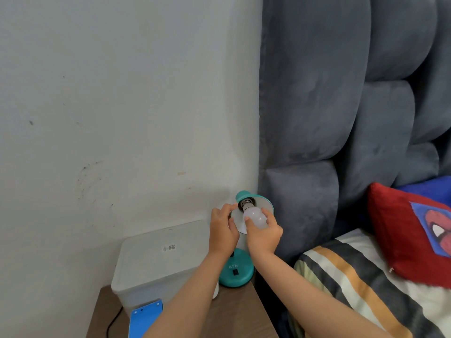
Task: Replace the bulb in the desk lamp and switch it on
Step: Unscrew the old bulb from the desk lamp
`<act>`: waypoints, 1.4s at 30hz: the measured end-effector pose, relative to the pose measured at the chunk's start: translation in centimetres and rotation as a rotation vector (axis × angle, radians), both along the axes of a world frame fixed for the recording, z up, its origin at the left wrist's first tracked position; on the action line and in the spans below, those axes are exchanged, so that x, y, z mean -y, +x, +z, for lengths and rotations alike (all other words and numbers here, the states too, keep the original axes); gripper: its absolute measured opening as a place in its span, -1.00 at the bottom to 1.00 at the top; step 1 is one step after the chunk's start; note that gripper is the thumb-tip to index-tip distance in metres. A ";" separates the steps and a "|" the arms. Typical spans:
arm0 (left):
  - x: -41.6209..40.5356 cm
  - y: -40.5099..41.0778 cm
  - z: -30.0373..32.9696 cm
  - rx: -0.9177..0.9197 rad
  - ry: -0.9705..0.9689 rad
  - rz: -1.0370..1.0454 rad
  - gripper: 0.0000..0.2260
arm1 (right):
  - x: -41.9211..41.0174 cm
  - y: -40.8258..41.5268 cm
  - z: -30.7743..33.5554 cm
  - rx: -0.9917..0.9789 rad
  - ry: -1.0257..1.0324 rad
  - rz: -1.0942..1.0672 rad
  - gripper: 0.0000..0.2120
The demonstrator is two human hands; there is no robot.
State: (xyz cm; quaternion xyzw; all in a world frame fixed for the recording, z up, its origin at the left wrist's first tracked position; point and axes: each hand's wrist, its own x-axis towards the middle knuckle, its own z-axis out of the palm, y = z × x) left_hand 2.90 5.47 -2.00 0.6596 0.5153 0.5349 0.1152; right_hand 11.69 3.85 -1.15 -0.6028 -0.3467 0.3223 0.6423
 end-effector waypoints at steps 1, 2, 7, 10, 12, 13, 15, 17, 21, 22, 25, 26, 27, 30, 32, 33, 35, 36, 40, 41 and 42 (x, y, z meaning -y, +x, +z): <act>0.0 0.0 0.0 0.007 0.004 0.004 -0.62 | 0.1 -0.1 0.0 0.008 -0.002 -0.003 -0.48; 0.1 0.1 -0.1 0.010 0.008 0.007 -0.62 | 0.2 -0.1 -0.1 0.010 -0.004 -0.010 -0.46; -0.1 0.3 -0.1 0.015 0.007 0.013 -0.63 | -0.2 -0.3 -0.1 -0.101 -0.042 -0.027 -0.37; -0.1 0.3 -0.1 0.011 0.010 0.014 -0.64 | -0.4 -0.3 -0.2 -0.094 -0.037 -0.022 -0.46; -0.1 0.3 0.0 0.011 0.011 0.016 -0.65 | -0.4 -0.2 -0.2 -0.085 -0.023 -0.015 -0.48; -0.1 0.3 0.0 0.011 0.011 0.016 -0.65 | -0.4 -0.1 -0.3 -0.079 -0.018 -0.012 -0.49; -0.1 0.4 0.0 0.013 0.012 0.014 -0.64 | -0.4 -0.1 -0.3 -0.069 -0.011 -0.012 -0.49; -0.2 0.3 0.0 0.015 0.011 0.014 -0.64 | -0.3 -0.2 -0.2 -0.061 0.002 -0.012 -0.48; -0.2 0.1 0.0 0.014 0.010 0.019 -0.64 | -0.2 -0.3 0.0 -0.031 0.031 -0.003 -0.48; -0.2 0.0 0.0 0.012 0.008 0.018 -0.65 | -0.1 -0.3 0.1 -0.020 0.041 -0.001 -0.49; -0.1 0.1 -0.2 0.003 0.003 0.010 -0.65 | -0.1 -0.3 0.1 0.040 0.084 0.007 -0.52; -0.1 0.1 -0.2 0.000 0.004 0.010 -0.65 | -0.2 -0.3 0.1 0.061 0.089 0.001 -0.52; -0.1 0.2 -0.2 -0.001 0.005 0.011 -0.65 | -0.3 -0.3 0.2 0.075 0.086 -0.006 -0.53; -0.3 0.2 -0.1 0.003 -0.003 0.008 -0.66 | -0.2 -0.3 0.2 0.083 0.081 -0.012 -0.53; -0.4 0.4 -0.1 0.000 -0.004 0.008 -0.66 | 0.1 -0.1 0.2 0.083 0.084 -0.013 -0.53; -0.4 0.4 -0.1 -0.002 -0.002 0.007 -0.66 | 0.2 0.0 0.3 0.080 0.084 -0.014 -0.53; -0.3 0.5 -0.1 0.002 -0.001 0.002 -0.65 | 0.5 0.3 0.2 0.066 0.083 -0.015 -0.53; -0.3 0.5 -0.1 0.005 -0.004 -0.001 -0.65 | 0.7 0.4 0.2 0.060 0.084 -0.015 -0.53; -0.2 0.4 0.3 0.017 -0.030 0.002 -0.66 | 1.4 1.2 0.1 0.050 0.096 -0.004 -0.53; -0.1 0.5 0.4 0.017 -0.044 0.003 -0.65 | 1.6 1.3 0.2 0.041 0.083 0.003 -0.52; 0.1 0.5 0.6 0.017 -0.058 0.001 -0.65 | 1.9 1.4 0.3 0.031 0.071 0.008 -0.53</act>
